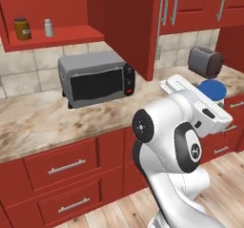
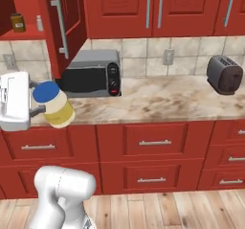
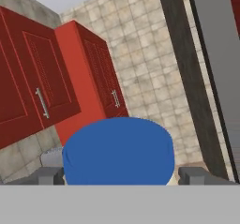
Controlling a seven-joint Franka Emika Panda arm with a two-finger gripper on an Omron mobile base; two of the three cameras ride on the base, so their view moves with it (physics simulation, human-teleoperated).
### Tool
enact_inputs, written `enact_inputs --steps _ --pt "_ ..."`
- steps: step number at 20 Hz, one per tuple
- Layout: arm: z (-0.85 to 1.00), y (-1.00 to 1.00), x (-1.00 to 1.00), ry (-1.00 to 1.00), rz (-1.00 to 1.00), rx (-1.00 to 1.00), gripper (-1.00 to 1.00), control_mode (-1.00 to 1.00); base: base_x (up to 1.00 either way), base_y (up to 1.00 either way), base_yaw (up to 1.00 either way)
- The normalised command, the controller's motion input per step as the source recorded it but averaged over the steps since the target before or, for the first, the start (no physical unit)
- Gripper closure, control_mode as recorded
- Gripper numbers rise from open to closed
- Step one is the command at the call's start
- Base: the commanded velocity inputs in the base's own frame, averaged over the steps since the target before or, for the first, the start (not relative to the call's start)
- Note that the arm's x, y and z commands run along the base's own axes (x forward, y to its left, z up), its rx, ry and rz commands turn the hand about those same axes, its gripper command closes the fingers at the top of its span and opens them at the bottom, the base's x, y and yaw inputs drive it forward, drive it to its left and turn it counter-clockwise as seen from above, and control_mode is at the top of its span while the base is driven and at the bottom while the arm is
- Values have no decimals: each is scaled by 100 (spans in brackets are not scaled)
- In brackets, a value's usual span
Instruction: Collect the turmeric, mayonnaise, and shaker from the cabinet and place them next to the stove.
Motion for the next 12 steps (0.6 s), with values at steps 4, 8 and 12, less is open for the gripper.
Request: enact_inputs --steps 4,8,12 --pt "0 0 0 0 0 0 100 100 -80 -12 -12" --pt "0 0 0 0 0 0 100 100 -81 38 0" --pt "0 0 0 0 0 0 100 100 -66 70 6"
